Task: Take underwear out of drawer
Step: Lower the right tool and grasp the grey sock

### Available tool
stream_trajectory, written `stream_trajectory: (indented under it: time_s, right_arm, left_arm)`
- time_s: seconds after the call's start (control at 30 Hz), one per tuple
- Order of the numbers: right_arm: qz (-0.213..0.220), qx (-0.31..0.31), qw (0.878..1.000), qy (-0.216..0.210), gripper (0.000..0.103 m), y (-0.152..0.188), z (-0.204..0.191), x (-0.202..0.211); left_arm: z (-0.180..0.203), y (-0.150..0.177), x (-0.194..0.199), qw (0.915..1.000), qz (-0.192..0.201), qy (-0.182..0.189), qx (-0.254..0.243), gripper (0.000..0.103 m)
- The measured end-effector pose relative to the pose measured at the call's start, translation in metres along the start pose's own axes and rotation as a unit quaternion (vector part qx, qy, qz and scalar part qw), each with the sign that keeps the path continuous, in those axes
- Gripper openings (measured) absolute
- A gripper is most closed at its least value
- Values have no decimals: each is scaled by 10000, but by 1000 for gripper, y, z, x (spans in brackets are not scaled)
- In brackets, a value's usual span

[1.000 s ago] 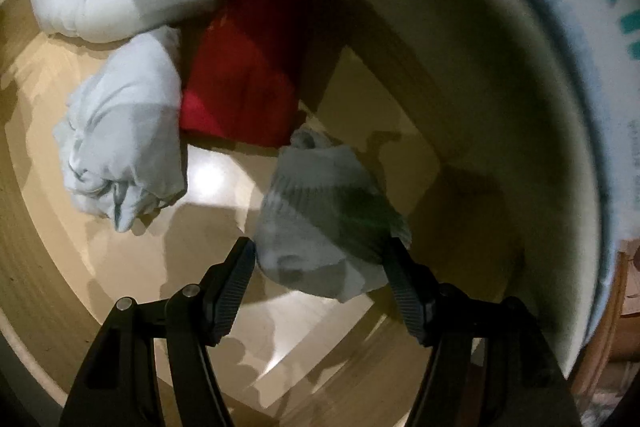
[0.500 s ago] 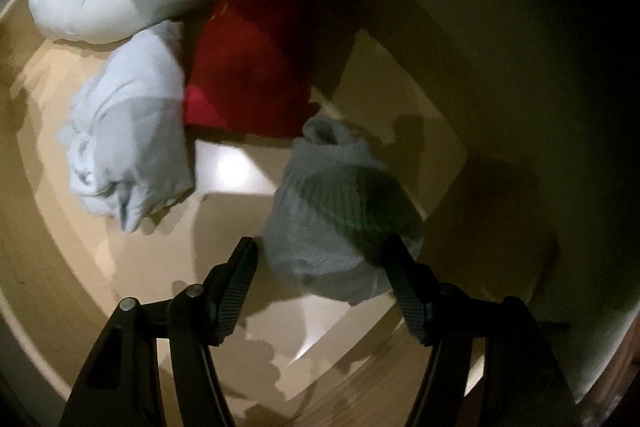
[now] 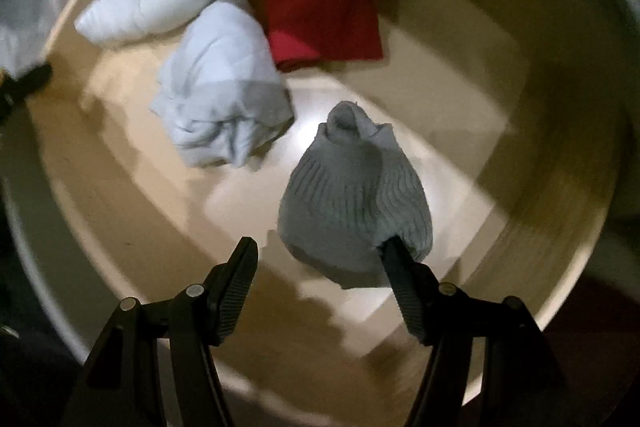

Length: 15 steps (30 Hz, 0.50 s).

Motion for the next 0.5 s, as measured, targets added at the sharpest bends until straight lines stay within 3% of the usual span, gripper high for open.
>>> stream_trajectory:
  time_s: [0.13,0.2,0.3,0.4,0.5]
  right_arm:
    - [26,-680,9969,-398,61,0,8,11]
    - [229,-625,9977,-145,63,-6,-3,24]
    - [417,-379,9973,474,82,-13,6,24]
    - [411,-52,9937,1037,82,-32,-11,22]
    - [268,-39,9945,1011,82,-40,-12,5]
  left_arm:
    - [1,0,0,10000,0,8,-12,60]
    - [1,0,0,10000,-2,10,-22,60]
    - [3,0,-1,10000,-12,7,-48,60]
    - [5,1,-2,9999,-36,-15,-110,60]
    - [7,1,-3,9999,-57,-37,-158,60]
Point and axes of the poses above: each gripper's, at about its wrist camera, not at the fingertips, and x roughly against the way its jaws point, z to its right, y to its underside, the point moved 1 cm from there along -x, roughly the way its jaws point, and after that the axes turned 3 degrees about z, right-handed, at the moved point
